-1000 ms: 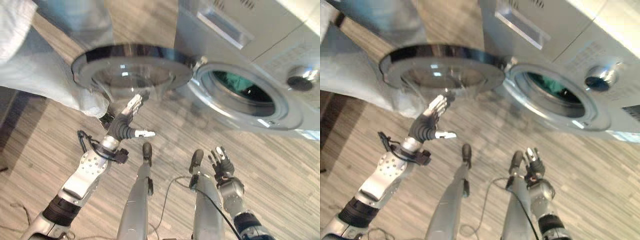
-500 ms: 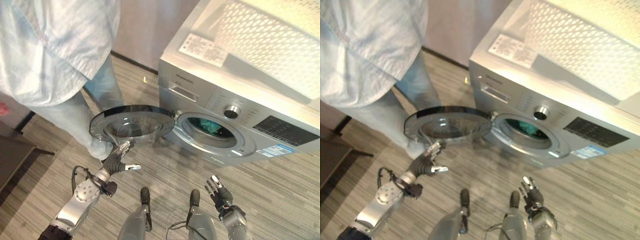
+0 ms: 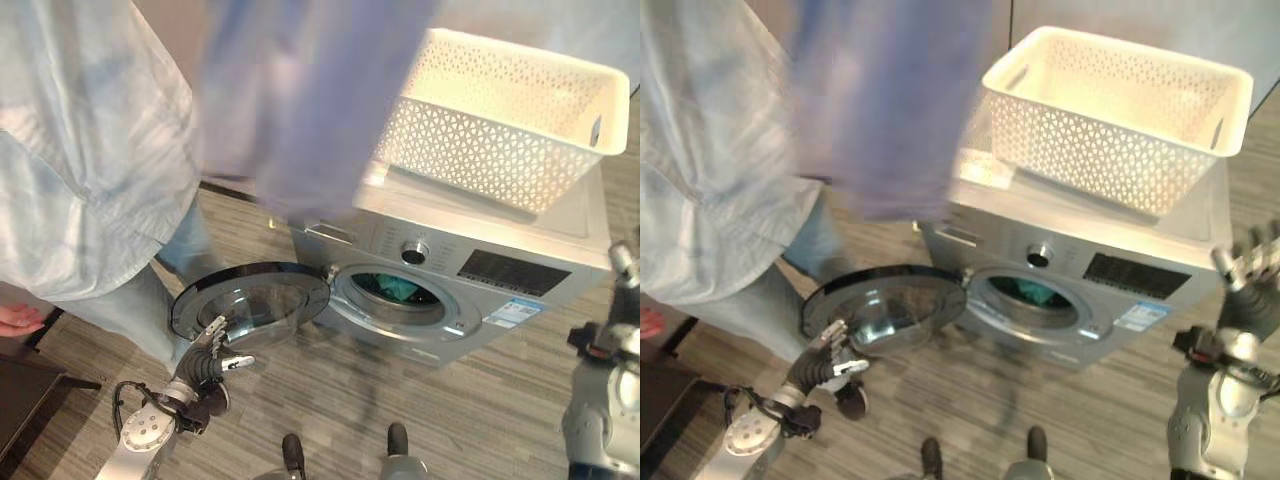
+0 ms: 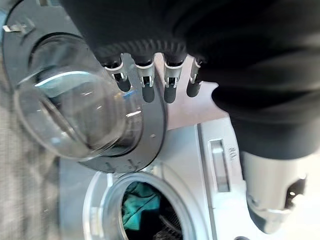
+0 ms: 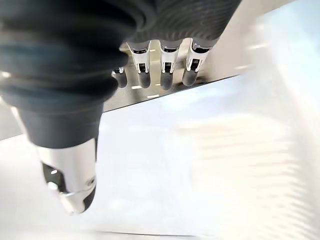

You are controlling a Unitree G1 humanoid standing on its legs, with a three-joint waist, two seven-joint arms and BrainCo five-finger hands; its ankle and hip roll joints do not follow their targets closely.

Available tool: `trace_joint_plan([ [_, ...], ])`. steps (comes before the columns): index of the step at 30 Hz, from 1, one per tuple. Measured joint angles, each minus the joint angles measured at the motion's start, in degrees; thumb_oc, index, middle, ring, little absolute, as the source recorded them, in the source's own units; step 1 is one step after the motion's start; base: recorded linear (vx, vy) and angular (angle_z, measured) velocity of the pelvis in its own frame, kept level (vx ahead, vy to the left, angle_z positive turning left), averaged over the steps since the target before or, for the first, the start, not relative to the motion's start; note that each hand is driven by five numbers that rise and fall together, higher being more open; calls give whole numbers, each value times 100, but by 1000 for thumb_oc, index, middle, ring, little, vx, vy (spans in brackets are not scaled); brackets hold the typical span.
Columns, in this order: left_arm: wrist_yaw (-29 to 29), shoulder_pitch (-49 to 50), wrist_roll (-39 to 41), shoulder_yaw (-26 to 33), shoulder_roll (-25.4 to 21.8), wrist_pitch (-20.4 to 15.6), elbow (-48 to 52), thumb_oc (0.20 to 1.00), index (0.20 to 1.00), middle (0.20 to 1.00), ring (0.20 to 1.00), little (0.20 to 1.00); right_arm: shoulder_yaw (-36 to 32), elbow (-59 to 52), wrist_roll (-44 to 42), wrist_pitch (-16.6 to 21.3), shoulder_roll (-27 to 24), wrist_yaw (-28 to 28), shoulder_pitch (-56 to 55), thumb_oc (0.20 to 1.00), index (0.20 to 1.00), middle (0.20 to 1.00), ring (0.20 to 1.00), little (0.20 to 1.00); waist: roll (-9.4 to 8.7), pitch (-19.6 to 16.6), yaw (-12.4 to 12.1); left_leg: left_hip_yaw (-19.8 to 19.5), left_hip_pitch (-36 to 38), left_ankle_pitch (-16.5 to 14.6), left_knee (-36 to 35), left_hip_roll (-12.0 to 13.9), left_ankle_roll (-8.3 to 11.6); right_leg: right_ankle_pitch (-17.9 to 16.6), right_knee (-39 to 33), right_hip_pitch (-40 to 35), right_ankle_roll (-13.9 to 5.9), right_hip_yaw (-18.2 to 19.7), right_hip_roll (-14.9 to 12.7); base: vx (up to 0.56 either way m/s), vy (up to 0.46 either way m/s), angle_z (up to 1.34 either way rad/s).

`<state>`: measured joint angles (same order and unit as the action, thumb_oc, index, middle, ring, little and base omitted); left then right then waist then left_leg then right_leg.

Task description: Grab the laundry basket,head to the washer,open it,put in the laundry and shut it.

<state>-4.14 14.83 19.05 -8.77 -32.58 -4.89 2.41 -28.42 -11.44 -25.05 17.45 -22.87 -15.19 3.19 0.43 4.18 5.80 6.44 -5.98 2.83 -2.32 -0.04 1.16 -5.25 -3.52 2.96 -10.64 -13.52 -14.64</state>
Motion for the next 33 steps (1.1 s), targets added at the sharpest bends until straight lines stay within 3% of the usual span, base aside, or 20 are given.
trace_joint_plan([
  [3,0,-7,-112,5,-3,5,17,1000,1000,1000,1000,1000,-160,-424,640,130,30,-574,127,1000,1000,1000,1000,1000,-59,-58,-172,-117,-37,17,-47,-8,18,29,-11,-2,1,-114,6,36,-23,16],
  [12,-13,27,-222,11,16,14,72,1000,1000,1000,1000,1000,-103,-943,911,200,-136,-857,383,1000,1000,1000,1000,1000,-123,-99,-193,-234,-107,39,-89,-40,9,31,-83,-18,-12,-256,-8,24,-24,7],
  [18,-101,-76,-226,7,9,19,102,1000,1000,1000,1000,1000,314,-680,1243,134,-789,-973,913,1000,1000,1000,1000,1000,-305,-183,-332,-274,-51,45,-99,-29,16,31,-115,-114,-10,-301,13,4,-4,2],
  [19,-116,-91,-226,-1,7,22,102,1000,1000,1000,1000,1000,531,-208,1241,102,-1035,-982,1083,1000,1000,1000,1000,1000,-368,-196,-351,-269,1,43,-97,-28,17,32,-119,-166,-10,-297,14,9,-8,3],
  [22,-150,-173,-226,-56,-37,23,108,1000,1000,1000,1000,1000,653,439,1239,-245,-1350,-969,1179,1000,1000,1000,1000,1000,-487,-265,-453,-294,52,100,-220,-23,37,38,-138,-200,-5,-355,26,5,-9,6],
  [26,-190,-116,-227,-55,-40,39,101,1000,1000,1000,1000,1000,671,795,1238,-386,-1605,-958,1228,1000,1000,1000,1000,1000,-505,-261,-521,-325,83,139,-283,-32,30,38,-139,-224,-5,-395,21,8,-16,6],
  [29,-239,-104,-355,-46,-39,41,96,1000,1000,1000,1000,1000,775,1374,1251,-553,-2265,-902,1331,1000,1000,1000,1000,1000,-512,-253,-545,-389,85,147,-286,-27,32,41,-142,-253,-6,-433,30,22,-28,5],
  [33,-285,-71,-391,-41,-41,41,83,1000,1000,1000,1000,1000,827,2030,1248,-724,-2746,-834,1583,1000,1000,1000,1000,1000,-522,-248,-558,-414,97,152,-289,3,40,55,-144,-279,12,-453,64,24,-34,2],
])
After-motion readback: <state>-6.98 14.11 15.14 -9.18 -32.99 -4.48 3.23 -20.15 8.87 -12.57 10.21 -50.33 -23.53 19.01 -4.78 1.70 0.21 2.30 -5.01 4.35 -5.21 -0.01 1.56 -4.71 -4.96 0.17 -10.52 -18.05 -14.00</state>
